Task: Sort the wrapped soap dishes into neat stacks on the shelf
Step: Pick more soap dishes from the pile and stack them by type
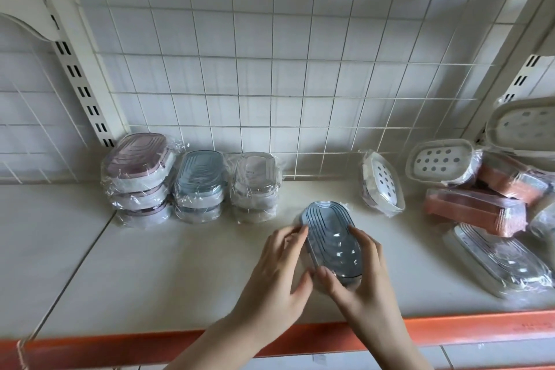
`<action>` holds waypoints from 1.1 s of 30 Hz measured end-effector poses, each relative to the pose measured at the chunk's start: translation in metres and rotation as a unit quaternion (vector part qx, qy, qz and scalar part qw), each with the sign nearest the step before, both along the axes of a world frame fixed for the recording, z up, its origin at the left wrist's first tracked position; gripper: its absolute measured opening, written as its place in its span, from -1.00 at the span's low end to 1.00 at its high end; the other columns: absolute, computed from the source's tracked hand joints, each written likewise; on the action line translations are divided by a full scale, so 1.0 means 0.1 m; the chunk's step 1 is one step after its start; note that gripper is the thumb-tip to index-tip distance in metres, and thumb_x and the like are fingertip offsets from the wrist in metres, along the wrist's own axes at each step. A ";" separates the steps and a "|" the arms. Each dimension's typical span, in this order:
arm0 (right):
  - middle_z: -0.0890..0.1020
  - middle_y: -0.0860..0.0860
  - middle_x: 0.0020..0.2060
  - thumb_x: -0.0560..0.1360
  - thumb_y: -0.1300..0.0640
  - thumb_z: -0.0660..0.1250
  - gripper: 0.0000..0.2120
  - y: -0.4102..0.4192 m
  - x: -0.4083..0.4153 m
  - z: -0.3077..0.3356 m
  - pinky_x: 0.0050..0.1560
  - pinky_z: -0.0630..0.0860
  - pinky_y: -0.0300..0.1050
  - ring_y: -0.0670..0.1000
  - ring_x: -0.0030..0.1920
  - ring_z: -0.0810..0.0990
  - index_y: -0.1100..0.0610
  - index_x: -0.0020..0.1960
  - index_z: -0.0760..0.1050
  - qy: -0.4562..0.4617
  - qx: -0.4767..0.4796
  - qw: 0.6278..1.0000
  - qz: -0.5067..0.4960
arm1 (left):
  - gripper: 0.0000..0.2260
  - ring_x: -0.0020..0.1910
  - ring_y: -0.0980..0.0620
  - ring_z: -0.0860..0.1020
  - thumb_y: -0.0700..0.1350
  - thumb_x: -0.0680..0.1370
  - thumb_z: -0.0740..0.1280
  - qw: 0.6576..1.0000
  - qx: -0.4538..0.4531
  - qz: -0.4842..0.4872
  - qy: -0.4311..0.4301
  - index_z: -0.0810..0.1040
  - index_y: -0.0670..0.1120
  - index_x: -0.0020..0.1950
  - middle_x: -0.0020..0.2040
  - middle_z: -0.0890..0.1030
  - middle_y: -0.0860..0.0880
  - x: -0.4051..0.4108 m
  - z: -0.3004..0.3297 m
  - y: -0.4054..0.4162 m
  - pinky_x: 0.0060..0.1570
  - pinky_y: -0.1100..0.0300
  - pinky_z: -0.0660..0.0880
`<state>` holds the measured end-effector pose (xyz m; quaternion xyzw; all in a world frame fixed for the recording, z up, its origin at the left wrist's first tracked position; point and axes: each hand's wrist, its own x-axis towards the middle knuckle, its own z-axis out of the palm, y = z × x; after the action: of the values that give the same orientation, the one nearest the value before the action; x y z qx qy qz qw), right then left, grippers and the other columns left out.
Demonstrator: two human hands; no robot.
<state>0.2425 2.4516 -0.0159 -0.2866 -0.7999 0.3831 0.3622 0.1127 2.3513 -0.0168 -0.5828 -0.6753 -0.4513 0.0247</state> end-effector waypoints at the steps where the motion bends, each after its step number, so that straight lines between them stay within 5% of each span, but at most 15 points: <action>1: 0.35 -0.16 0.28 0.26 -0.55 0.23 -0.23 -0.02 -0.02 0.05 0.32 0.34 -0.16 -0.12 0.35 0.35 -0.18 0.33 0.21 0.012 0.011 1.000 0.009 | -0.51 0.35 0.08 0.34 -0.05 0.54 0.22 1.000 0.011 0.002 0.007 0.24 -0.11 0.45 0.32 0.34 0.00 -0.01 0.05 -0.03 0.35 0.35 0.21; 5: 0.34 -0.05 0.35 0.37 -0.42 0.26 -0.24 -0.06 -0.20 0.26 0.34 0.21 -0.38 -0.13 0.41 0.28 -0.02 0.40 0.22 0.044 0.058 0.995 0.065 | -0.44 0.45 0.08 0.22 0.04 0.54 0.25 0.999 0.028 0.011 0.026 0.18 -0.10 0.48 0.44 0.27 -0.01 -0.16 0.28 -0.16 0.41 0.28 0.14; 12: 0.34 0.01 0.36 0.37 -0.12 0.43 -0.25 0.01 -0.83 0.45 0.32 0.38 0.00 -0.04 0.40 0.32 0.11 0.44 0.22 0.040 0.108 0.980 0.163 | -0.24 0.47 0.08 0.19 -0.04 0.44 0.45 0.996 -0.020 0.088 0.002 0.12 -0.05 0.52 0.50 0.18 0.02 -0.78 0.48 -0.37 0.43 0.23 0.12; 20: 0.40 -0.01 0.26 0.42 0.00 0.46 -0.32 -0.05 -1.67 0.72 0.26 0.38 -0.18 -0.05 0.21 0.43 0.09 0.44 0.26 -0.029 0.094 0.979 0.176 | -0.30 0.41 0.05 0.30 -0.12 0.47 0.42 0.978 -0.089 0.174 -0.072 0.14 -0.06 0.52 0.48 0.26 0.02 -1.43 0.77 -0.47 0.41 0.05 0.25; 27: 0.42 0.07 0.30 0.45 0.00 0.43 -0.35 -0.04 -2.02 0.76 0.08 0.25 -0.38 0.03 0.23 0.47 0.14 0.44 0.25 -0.126 0.150 0.960 0.200 | -0.45 0.27 -0.10 0.45 -0.12 0.51 0.38 0.959 -0.152 0.234 0.039 0.28 -0.13 0.46 0.33 0.46 -0.13 -1.72 0.88 -0.43 0.27 0.07 0.37; 33: 0.43 0.07 0.30 0.48 -0.06 0.38 -0.38 -0.05 -2.18 0.69 0.24 0.30 -0.10 0.12 0.31 0.34 0.10 0.44 0.24 -0.177 0.218 0.948 0.152 | -0.57 0.19 -0.17 0.50 -0.11 0.47 0.42 0.940 -0.152 0.264 0.153 0.47 -0.13 0.32 0.22 0.55 -0.12 -1.85 0.80 -0.42 0.19 -0.02 0.43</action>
<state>0.0241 2.4470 0.0532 -0.1393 -0.9490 0.1933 0.2064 -0.0728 2.3091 0.0627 -0.4424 -0.8535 -0.2262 0.1571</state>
